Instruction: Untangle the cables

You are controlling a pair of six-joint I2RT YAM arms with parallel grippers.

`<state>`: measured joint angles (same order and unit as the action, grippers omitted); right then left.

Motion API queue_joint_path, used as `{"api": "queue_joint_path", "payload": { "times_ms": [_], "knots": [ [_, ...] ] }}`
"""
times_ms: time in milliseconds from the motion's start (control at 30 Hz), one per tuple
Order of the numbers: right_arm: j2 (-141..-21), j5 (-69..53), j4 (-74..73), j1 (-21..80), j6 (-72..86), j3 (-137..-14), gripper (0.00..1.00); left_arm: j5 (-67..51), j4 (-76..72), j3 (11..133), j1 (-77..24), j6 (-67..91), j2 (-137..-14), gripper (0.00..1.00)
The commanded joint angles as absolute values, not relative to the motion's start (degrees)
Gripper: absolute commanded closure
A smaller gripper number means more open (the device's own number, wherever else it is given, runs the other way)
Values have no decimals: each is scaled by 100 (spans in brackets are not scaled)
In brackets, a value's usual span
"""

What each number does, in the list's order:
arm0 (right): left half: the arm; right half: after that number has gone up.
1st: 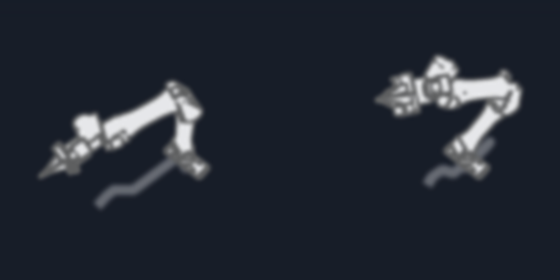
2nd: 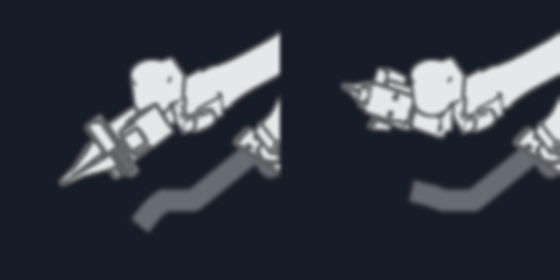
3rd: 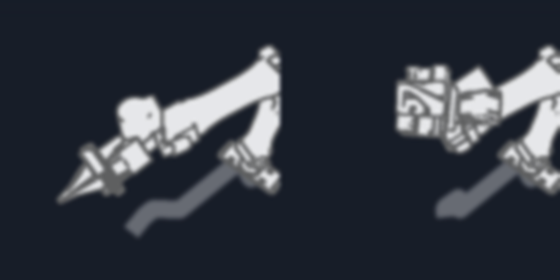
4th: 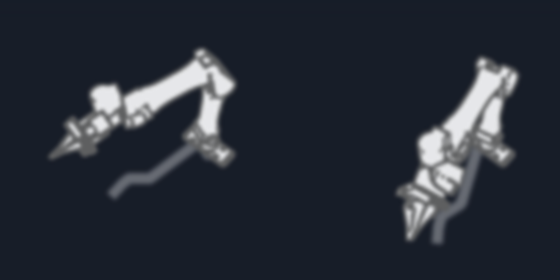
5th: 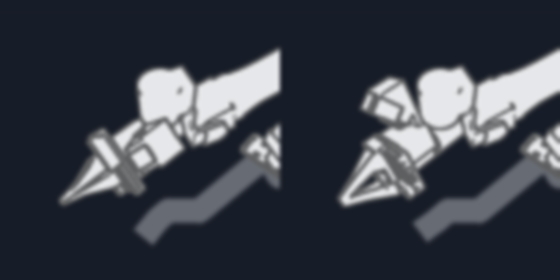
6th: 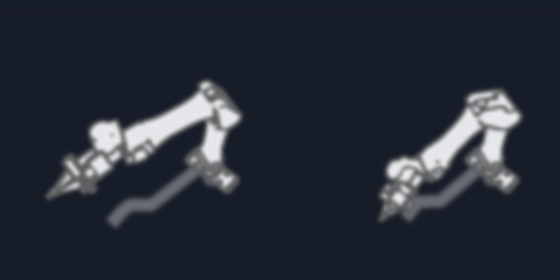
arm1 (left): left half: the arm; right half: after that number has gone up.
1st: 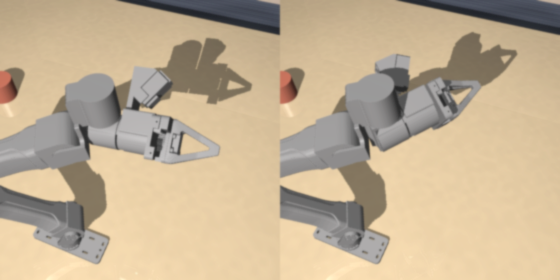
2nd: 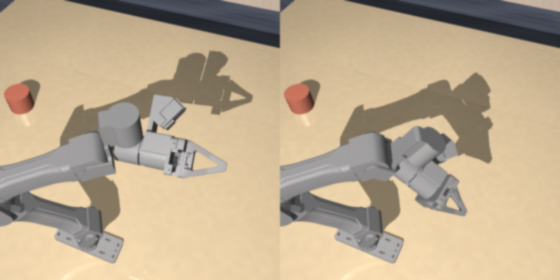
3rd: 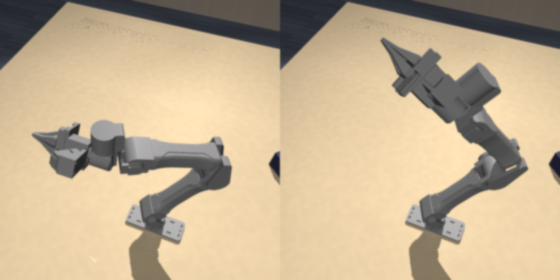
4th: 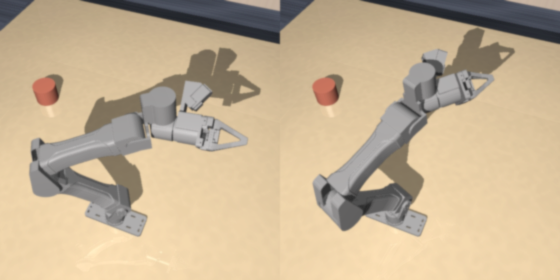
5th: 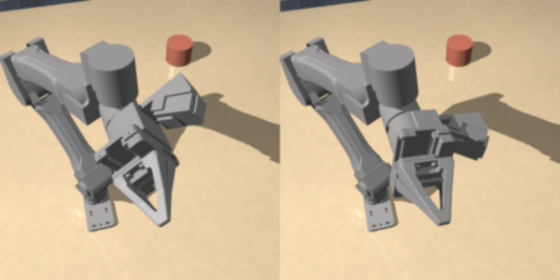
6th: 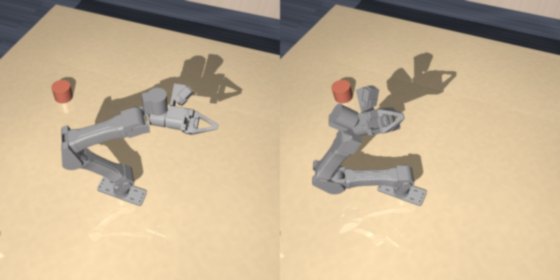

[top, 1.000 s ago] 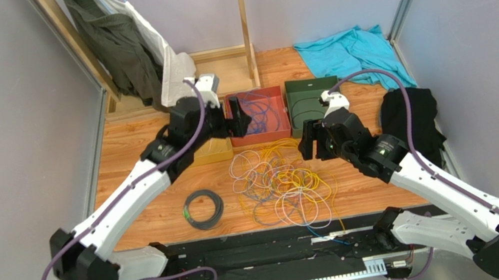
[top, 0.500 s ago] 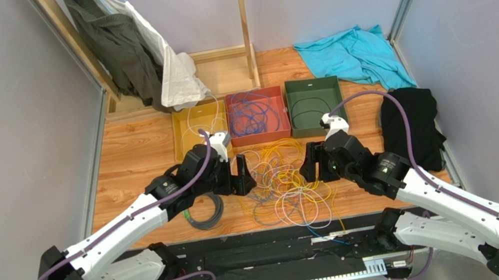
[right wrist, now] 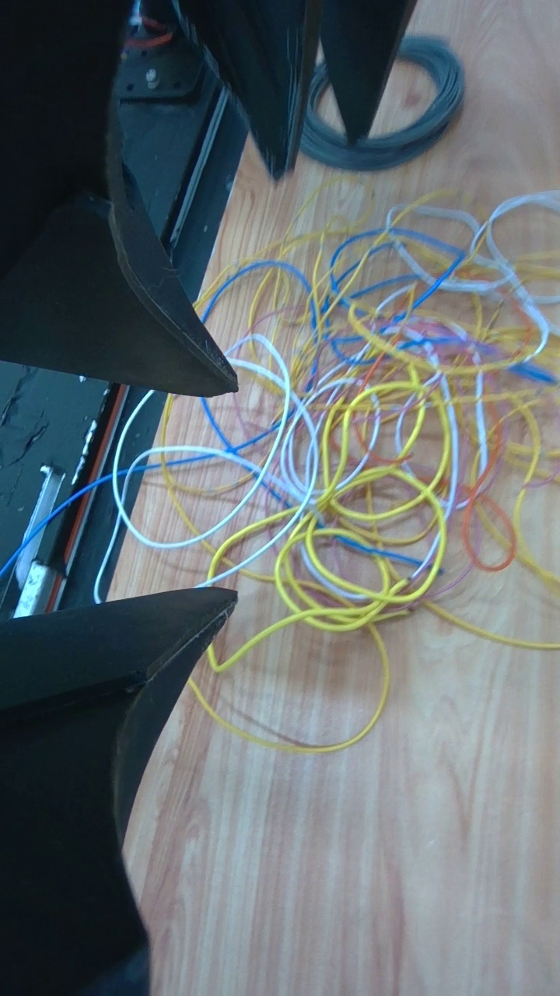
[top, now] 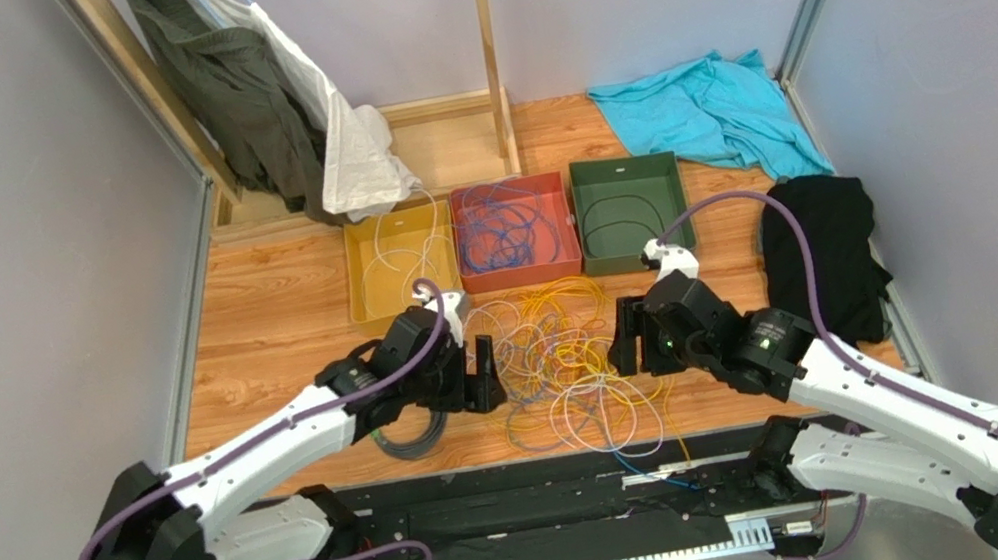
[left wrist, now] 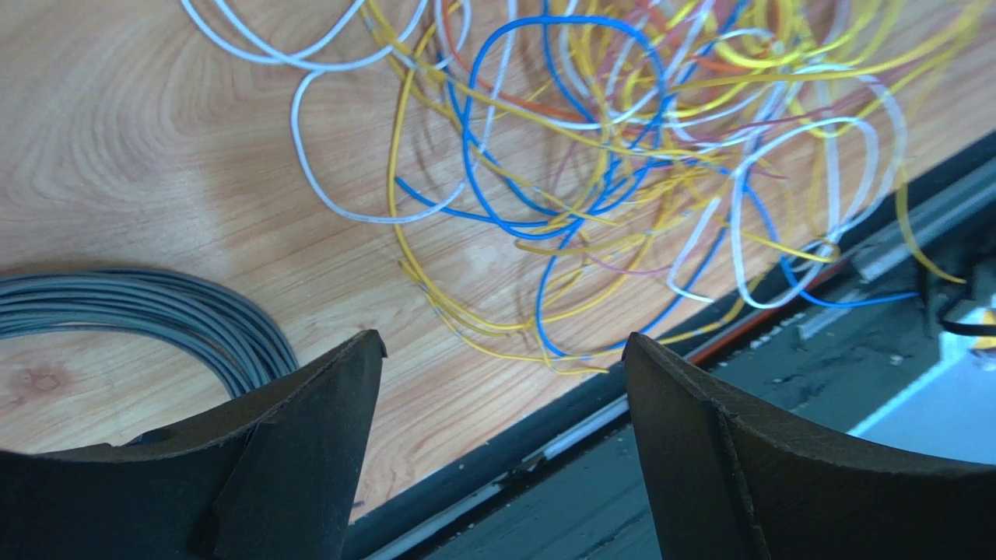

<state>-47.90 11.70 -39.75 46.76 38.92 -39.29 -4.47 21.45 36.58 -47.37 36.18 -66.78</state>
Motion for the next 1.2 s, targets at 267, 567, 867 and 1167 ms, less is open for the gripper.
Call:
{"api": "queue_joint_path", "payload": {
  "times_ms": [267,567,867,1167],
  "knots": [
    [-5756,1494,-4157,4702,3920,-3735,48,-369,2214,3507,-4729,3691,-5476,15],
    [-6521,2241,-4219,4659,3736,-4078,48,-115,2443,3498,-4729,3709,-5125,15],
    [-6917,2135,-4201,4482,3639,-4192,56,904,2671,3357,-4729,4016,-3271,13],
    [-6118,2312,-4359,4482,3656,-4324,46,2479,4271,4183,-4334,4421,-3040,9]
  ]
}}
